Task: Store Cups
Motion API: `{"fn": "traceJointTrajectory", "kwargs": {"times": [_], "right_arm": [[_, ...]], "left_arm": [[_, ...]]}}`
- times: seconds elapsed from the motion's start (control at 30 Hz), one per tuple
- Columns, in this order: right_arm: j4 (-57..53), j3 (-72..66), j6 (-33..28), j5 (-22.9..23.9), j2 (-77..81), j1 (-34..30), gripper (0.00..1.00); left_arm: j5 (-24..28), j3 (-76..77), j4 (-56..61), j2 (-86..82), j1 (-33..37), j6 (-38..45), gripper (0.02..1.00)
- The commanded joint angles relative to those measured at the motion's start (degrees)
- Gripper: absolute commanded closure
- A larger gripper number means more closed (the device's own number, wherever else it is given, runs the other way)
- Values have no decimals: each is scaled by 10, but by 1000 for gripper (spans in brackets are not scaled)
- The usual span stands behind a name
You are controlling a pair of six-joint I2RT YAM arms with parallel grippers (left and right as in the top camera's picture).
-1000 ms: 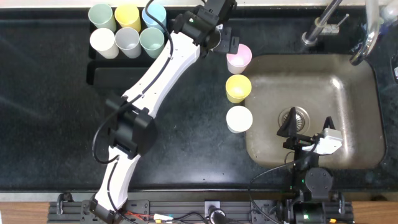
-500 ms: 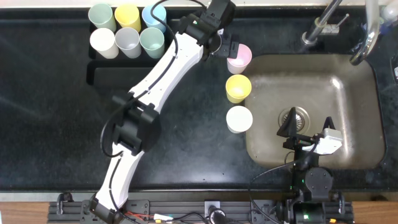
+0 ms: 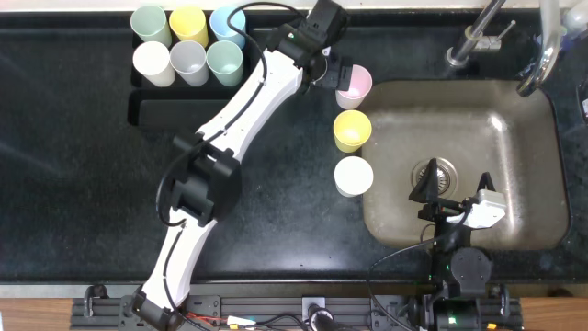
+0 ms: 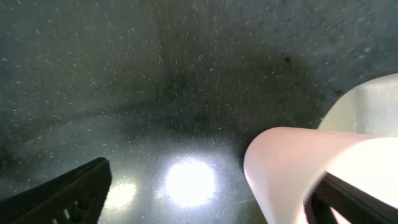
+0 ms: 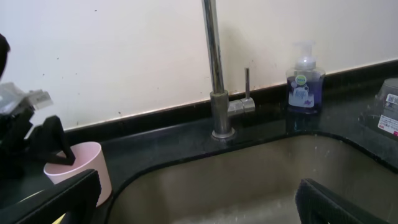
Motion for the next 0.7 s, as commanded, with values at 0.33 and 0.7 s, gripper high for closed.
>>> {"fn": "traceJointTrajectory", "kwargs": {"times": [0.33,0.7], "right_arm": [[4,-8,-4,-2,-6,-4,3],[4,-8,-4,-2,-6,-4,5]], "left_arm": [[32,17,18,9,0,6,982],[29,19,-45,-123,61,-23,982]]}}
